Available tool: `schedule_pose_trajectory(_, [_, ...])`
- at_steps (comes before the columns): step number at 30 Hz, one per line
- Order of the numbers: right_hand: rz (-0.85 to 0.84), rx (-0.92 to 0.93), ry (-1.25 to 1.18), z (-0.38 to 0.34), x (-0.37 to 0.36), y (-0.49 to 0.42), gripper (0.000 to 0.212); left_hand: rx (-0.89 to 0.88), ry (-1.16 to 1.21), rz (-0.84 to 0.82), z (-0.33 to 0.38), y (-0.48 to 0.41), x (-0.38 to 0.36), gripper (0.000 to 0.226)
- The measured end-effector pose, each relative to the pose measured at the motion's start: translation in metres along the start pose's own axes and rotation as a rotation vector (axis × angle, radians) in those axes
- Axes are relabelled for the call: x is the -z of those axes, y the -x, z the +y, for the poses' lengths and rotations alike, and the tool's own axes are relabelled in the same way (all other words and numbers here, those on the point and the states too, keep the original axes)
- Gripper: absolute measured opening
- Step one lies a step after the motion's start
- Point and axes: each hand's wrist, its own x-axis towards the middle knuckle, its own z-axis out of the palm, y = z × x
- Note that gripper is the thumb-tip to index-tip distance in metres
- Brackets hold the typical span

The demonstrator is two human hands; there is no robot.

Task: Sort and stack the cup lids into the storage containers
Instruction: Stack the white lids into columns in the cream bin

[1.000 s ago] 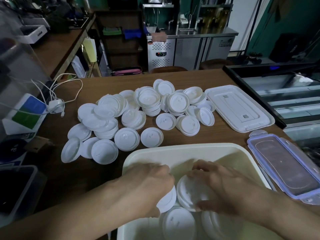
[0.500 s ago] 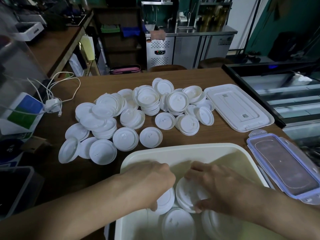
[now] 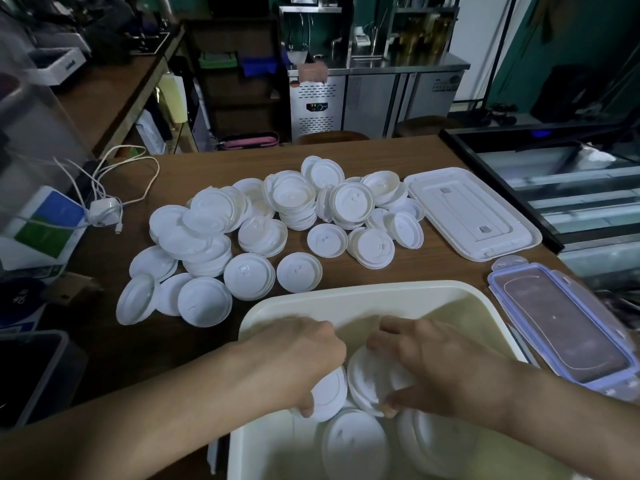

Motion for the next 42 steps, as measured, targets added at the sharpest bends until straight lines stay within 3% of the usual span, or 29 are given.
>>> schedule_pose_trajectory(7, [0.177,0.017,-0.169,0.007,0.019,0.012,0.062,-0.079,0.062,0.223,-0.010,0.031,0.015,0.045])
schedule_pose_trajectory(12, [0.406,0.060,-0.405,0.018,0.054,0.015,0.042,-0.189,0.387,0.410,-0.034,0.050,0.042,0.059])
schedule_pose_trajectory(16, [0.544,0.032,-0.515,0.035,0.079,0.002,0.030,-0.209,0.688,0.668,-0.063,0.044,0.054,0.046])
schedule_pose_trajectory(19, [0.584,-0.043,-0.478,0.062,0.084,-0.029,0.031,-0.147,0.688,0.808,-0.093,0.018,0.050,0.036])
schedule_pose_trajectory(21, [0.580,-0.075,-0.381,0.082,0.079,-0.054,0.039,-0.077,0.605,0.779,-0.112,-0.005,0.040,0.041])
schedule_pose_trajectory(25, [0.452,-0.098,-0.267,0.110,0.059,-0.099,0.063,0.015,0.389,0.602,-0.134,-0.048,0.010,0.074])
schedule_pose_trajectory(33, [0.310,-0.090,-0.005,0.125,0.025,-0.144,0.089,0.073,0.309,0.472,-0.141,-0.092,-0.014,0.113])
schedule_pose_trajectory(39, [0.381,-0.062,-0.017,0.128,0.021,-0.151,0.082,0.064,0.352,0.489,-0.146,-0.098,-0.017,0.082])
schedule_pose_trajectory(42, [0.422,-0.048,-0.127,0.127,0.029,-0.148,0.083,0.032,0.460,0.500,-0.147,-0.094,-0.012,0.053])
